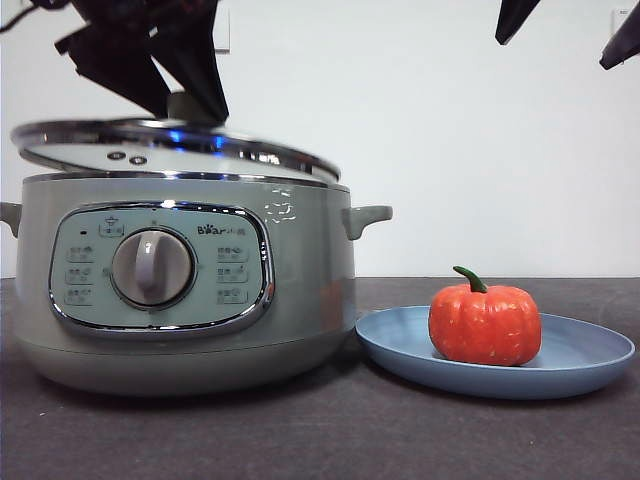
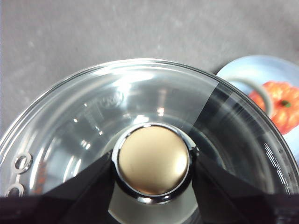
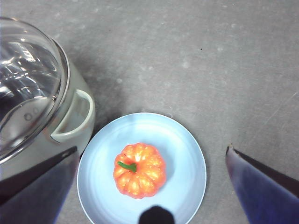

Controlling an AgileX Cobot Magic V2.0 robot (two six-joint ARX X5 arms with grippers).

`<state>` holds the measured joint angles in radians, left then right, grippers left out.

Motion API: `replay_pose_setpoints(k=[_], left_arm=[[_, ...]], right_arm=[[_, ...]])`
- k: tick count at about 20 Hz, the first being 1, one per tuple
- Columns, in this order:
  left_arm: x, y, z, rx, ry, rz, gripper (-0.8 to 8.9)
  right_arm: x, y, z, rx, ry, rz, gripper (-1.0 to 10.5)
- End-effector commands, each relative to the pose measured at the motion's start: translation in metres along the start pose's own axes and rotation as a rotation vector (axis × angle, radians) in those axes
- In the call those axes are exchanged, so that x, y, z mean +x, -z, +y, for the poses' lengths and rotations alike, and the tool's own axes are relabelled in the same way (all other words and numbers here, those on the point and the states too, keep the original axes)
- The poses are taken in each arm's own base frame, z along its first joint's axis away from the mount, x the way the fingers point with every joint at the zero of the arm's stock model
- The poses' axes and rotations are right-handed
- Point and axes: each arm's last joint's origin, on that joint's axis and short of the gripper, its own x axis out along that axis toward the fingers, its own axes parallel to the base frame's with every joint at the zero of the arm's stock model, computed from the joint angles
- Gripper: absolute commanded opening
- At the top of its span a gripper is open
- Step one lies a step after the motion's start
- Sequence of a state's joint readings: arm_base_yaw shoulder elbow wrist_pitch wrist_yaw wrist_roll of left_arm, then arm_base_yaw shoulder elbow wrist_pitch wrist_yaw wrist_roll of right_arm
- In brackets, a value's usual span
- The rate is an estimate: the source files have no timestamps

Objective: Take the pumpkin out from the steamer,put the pumpkin in the blue plate,close the lid

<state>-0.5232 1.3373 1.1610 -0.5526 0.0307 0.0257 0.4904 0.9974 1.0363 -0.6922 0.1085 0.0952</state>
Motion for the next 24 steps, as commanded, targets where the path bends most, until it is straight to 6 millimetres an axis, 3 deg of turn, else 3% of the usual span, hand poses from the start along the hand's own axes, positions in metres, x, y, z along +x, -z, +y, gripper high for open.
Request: replay_pose_setpoints(k=[1,10,11,12,13,14,19,24], left_arm=[[0.0,-0.005,-0.001,0.002,0.007,-0.046,-0.09],[0.023,0.004,-0.002,0.007,0.029,0.073,0.01],[0.023,0.004,-0.002,0.007,0.029,0.073,0.38],[0.023,0.004,-0.002,0.007,0.028,0.072,1.54],[0.023,0.004,-0.001,0.004,0.026,0.072,3.37],[0.023,0.004,0.0,0.001,0.023,0.072,4.19],[0.02,0.004,0.0,-0.006,0.021,0.069,4.09],[-0.005,0.003,-0.001,-0.047,0.021,0.03,4.08]], right_arm=[[0.002,0.002,0.0,0.008,0.005,0.004,5.4],[0.002,0.002,0.0,0.009,0.006,0.005,5.4],[0.002,0.002,0.0,0.01,0.005,0.005,5.4],[0.001,0.002,0.0,0.01,0.005,0.004,5.4],[0.002,0.002,0.0,0.012,0.005,0.005,5.4],[0.002,0.002,0.0,0.012,0.004,0.005,5.4],[0.002,0.002,0.0,0.012,0.003,0.005,5.4],[0.001,0.002,0.0,0.012,0.003,0.001,5.3]])
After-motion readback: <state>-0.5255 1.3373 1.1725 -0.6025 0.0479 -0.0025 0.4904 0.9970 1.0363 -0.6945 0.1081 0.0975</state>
